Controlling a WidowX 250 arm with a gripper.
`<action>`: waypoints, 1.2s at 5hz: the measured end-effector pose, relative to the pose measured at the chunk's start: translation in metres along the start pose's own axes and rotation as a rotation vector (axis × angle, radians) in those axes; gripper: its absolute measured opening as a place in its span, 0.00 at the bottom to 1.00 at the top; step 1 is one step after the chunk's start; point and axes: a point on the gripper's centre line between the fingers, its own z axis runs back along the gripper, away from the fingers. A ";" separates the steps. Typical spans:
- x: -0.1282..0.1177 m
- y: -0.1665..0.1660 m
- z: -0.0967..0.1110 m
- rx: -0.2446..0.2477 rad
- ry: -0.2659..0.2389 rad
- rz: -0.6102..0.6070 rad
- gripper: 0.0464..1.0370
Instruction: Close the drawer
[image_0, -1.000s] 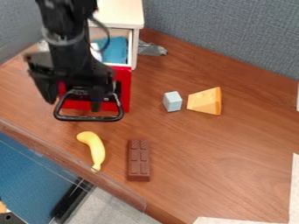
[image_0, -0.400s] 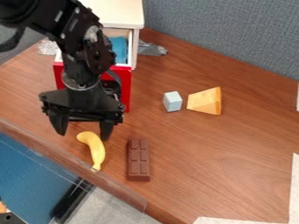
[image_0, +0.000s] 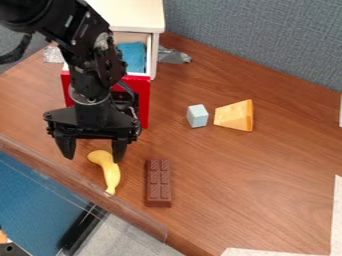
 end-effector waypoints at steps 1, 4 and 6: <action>0.011 0.005 -0.016 0.024 0.003 0.004 0.96; 0.063 0.008 -0.024 0.020 -0.054 0.057 0.96; 0.100 0.011 -0.023 0.016 -0.074 0.114 0.96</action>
